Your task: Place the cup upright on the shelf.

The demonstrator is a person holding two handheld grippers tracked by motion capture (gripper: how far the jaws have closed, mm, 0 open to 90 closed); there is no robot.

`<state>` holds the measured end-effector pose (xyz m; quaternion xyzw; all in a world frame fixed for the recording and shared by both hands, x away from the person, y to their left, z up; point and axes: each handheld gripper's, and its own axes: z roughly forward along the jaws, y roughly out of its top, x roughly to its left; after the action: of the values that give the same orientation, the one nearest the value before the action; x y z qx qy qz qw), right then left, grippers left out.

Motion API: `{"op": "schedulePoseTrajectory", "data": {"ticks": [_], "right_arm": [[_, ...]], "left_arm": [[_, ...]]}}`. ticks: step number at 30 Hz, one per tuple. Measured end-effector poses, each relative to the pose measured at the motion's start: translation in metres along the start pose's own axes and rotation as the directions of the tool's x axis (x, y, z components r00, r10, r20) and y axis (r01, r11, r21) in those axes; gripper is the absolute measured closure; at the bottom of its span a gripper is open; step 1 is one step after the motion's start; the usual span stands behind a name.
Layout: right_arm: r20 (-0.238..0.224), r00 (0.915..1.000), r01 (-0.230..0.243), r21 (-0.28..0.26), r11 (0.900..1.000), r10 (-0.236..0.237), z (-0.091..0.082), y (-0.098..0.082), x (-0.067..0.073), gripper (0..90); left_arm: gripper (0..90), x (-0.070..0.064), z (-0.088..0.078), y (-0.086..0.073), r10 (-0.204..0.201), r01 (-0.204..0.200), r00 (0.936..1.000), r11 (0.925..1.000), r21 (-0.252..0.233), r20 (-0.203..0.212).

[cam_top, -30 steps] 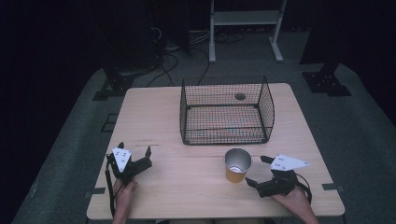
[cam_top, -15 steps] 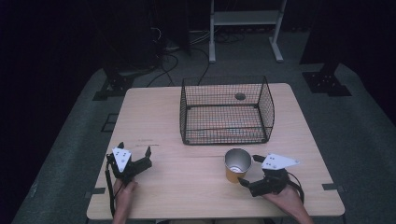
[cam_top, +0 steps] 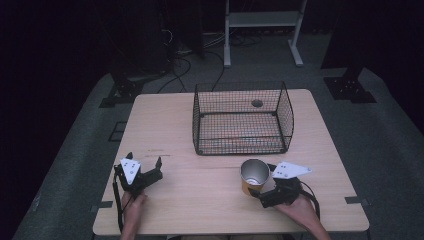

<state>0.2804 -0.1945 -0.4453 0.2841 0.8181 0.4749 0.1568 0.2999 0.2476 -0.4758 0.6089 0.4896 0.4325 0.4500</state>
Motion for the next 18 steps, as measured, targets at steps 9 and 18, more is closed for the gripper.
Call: {"op": "schedulePoseTrajectory", "data": {"ticks": [9,18], "right_arm": [[-0.006,1.0,0.002,-0.004,1.0,-0.002,0.008,0.005,0.0,1.6],[-0.02,0.9997,0.013,-0.011,1.0,-0.014,0.013,0.007,0.0,1.7]], "left_arm": [[0.8,0.0,0.0,0.0,0.001,-0.001,1.0,1.0,0.0,0.0],[0.8,0.0,0.0,0.0,-0.001,0.001,1.0,1.0,-0.001,0.002]]}}
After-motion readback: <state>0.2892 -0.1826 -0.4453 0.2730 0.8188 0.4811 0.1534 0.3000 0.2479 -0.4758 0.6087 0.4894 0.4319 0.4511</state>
